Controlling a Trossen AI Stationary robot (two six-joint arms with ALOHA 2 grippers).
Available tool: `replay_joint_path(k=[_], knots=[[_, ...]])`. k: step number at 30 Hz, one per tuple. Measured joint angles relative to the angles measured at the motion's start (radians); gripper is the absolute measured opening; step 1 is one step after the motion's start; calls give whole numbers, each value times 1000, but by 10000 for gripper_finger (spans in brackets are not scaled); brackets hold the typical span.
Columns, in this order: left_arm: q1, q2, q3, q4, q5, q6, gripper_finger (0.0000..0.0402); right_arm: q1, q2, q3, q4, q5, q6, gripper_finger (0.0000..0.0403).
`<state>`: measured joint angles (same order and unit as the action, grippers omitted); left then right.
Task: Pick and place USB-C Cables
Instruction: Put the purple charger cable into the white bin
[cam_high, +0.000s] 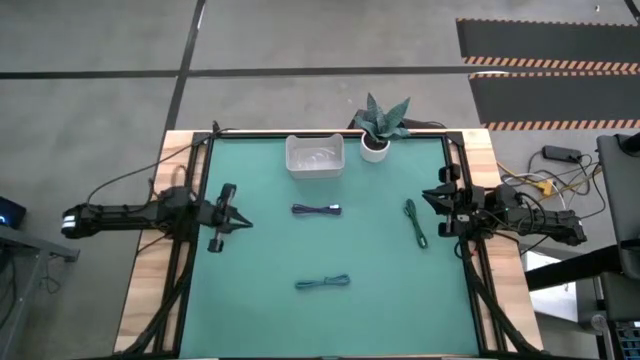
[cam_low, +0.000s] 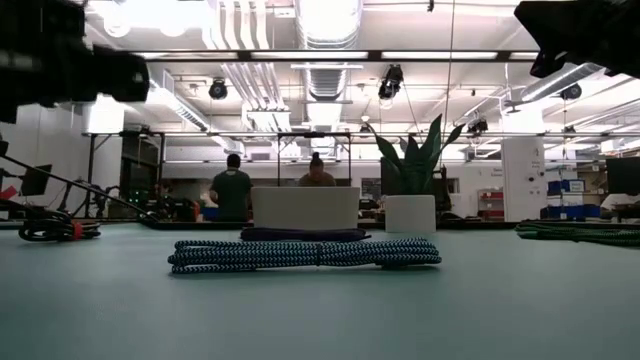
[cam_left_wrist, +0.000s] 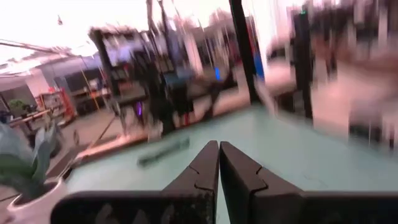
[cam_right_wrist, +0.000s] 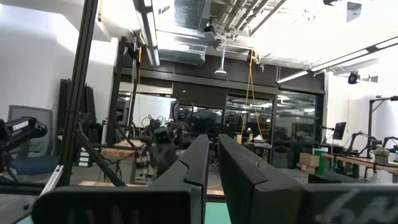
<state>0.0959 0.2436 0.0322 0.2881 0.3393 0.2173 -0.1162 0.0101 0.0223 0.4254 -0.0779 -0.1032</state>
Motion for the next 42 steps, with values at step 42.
replay_joint_path(k=[42], knots=[[0, 53, 0, 421, -67, -28, 0, 0, 272, 80, 152, 160, 177, 27]])
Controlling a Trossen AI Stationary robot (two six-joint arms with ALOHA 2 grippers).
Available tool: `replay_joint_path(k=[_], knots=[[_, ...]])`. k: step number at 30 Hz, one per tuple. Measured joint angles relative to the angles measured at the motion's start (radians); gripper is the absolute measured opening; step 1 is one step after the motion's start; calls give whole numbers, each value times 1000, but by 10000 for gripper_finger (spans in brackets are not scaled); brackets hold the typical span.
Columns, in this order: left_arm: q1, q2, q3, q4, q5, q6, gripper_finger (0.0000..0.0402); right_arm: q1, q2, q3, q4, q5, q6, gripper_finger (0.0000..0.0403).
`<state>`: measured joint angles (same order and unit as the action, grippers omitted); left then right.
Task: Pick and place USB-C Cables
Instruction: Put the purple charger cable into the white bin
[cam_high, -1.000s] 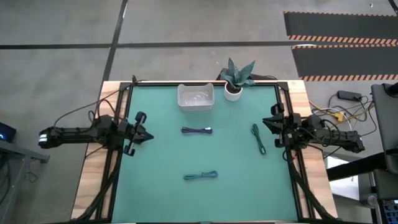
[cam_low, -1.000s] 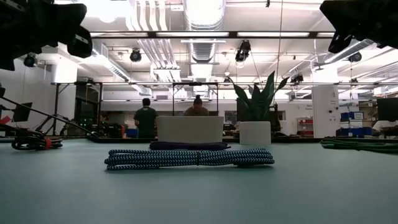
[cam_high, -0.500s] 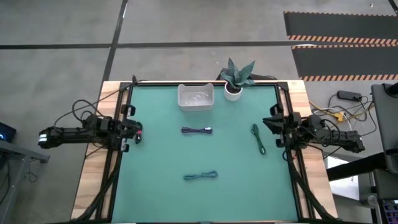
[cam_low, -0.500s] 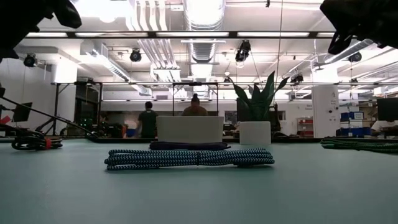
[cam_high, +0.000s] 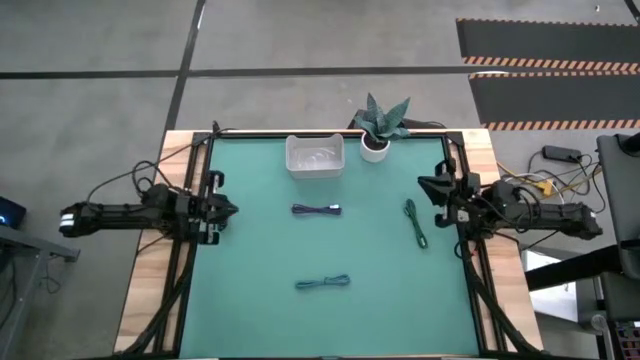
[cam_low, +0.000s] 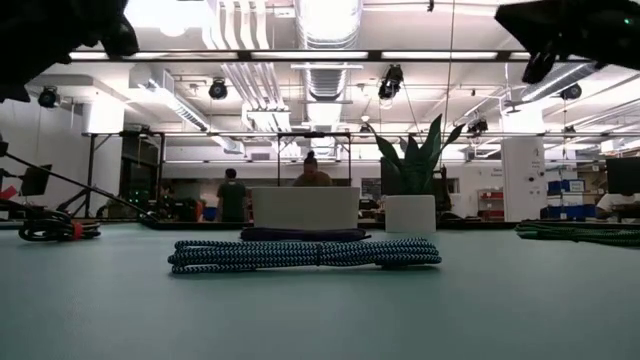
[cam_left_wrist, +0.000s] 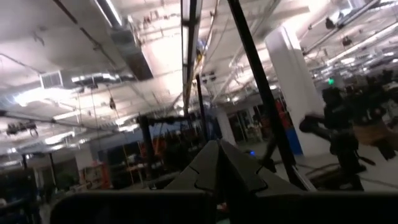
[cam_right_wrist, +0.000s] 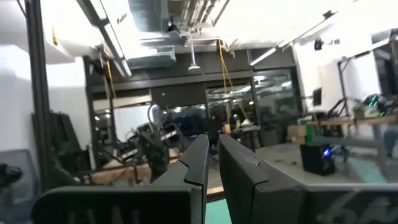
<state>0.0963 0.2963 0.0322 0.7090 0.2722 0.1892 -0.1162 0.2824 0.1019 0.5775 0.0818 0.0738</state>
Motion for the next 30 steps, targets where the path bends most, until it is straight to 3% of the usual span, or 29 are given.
replay_joint_path(k=[9, 21, 30], knots=[[0, 24, 0, -25, -35, -52, 0, 0, 318, 239, -19, -3, -95, 27], [1, 34, -17, -235, -182, -51, 0, 0, 640, 616, -331, -6, -113, 27], [0, 58, -24, -231, -183, -52, 0, 0, 855, 897, -565, -4, -112, 27]])
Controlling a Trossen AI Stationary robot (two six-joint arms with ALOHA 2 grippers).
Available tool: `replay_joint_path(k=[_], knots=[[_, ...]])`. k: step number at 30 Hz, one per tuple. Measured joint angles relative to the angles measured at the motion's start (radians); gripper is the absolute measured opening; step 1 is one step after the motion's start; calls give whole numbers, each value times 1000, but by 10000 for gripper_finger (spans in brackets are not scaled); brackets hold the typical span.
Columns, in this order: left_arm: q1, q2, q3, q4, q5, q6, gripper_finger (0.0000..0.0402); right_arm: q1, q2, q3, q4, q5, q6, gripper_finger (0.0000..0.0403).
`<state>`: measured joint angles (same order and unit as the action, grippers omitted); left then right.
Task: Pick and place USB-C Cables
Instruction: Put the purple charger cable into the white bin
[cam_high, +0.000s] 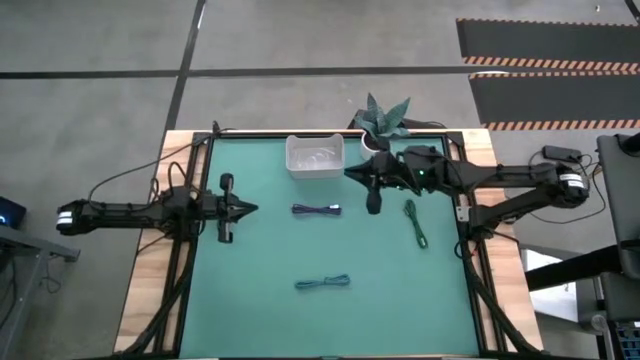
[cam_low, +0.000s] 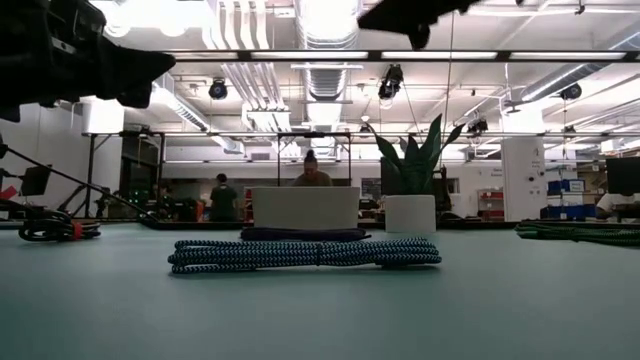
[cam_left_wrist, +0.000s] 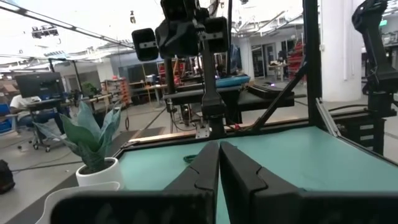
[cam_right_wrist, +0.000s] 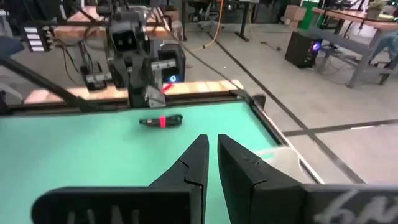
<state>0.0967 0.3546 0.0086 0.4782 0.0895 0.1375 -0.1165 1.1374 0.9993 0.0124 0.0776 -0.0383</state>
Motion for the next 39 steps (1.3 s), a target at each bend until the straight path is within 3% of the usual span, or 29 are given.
replay_joint_path(k=[14, 30, 39], knots=[[0, 5, -2, 43, 0, -2, 0, -4, 361, 495, -491, -2, -39, 27], [0, -4, 3, 101, 0, -28, 0, 1, 655, 841, -844, -2, -40, 27], [0, -4, 3, 142, 0, -28, 0, 1, 858, 1120, -1184, -23, -39, 27]])
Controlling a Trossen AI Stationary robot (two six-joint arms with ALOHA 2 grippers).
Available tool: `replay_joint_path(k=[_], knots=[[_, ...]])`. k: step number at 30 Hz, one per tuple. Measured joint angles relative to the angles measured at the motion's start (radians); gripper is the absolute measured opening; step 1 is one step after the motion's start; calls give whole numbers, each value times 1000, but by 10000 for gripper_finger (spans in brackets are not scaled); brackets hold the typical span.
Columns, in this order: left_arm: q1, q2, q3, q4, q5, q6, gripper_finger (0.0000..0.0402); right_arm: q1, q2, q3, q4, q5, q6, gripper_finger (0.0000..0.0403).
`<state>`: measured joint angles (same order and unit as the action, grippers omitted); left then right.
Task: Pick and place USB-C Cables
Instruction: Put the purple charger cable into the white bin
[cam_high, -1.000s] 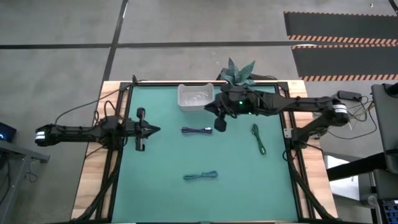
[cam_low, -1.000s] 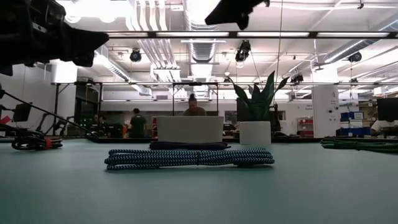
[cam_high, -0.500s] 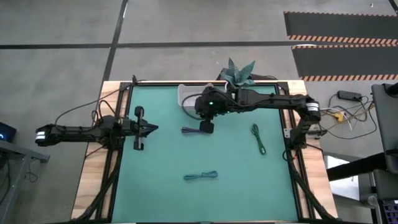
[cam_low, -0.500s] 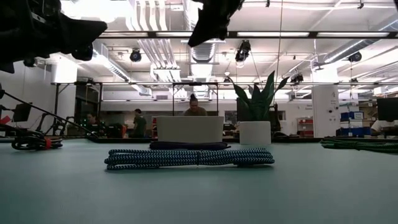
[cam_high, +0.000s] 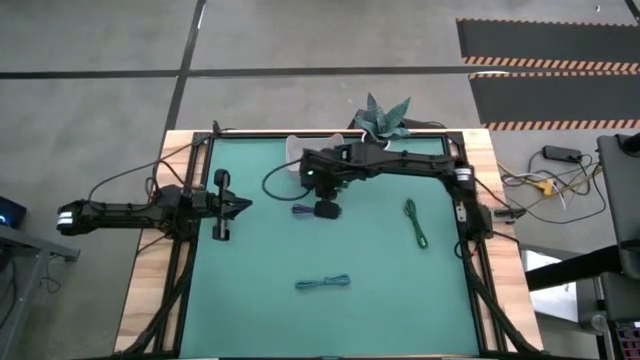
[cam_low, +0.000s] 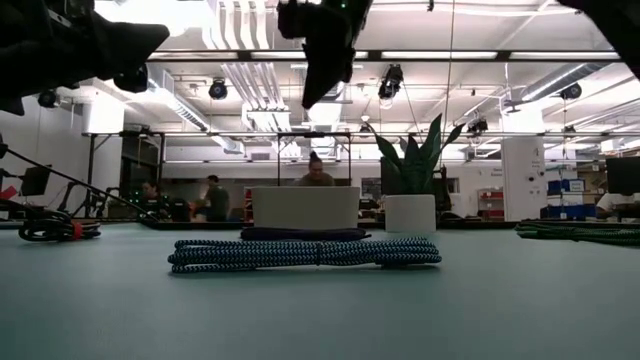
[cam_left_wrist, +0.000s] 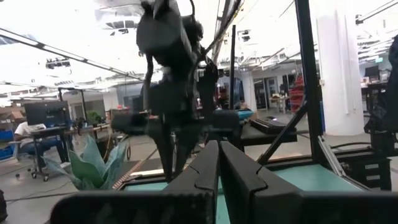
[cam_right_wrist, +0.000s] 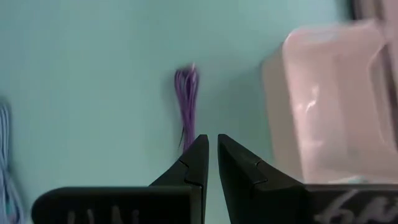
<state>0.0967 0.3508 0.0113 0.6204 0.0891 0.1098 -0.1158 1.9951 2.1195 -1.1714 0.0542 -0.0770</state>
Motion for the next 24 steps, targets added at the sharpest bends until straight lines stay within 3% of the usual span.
replay_joint_path(k=[10, 14, 24], knots=[[0, 2, 0, -1, 0, -2, 0, 0, 223, 204, -204, -30, -48, 27], [0, 3, 0, 0, 0, -2, 0, 0, 273, 217, -207, -91, -80, 27], [0, 4, 0, -2, 0, -2, 0, -1, 353, 217, -179, -88, -91, 27]])
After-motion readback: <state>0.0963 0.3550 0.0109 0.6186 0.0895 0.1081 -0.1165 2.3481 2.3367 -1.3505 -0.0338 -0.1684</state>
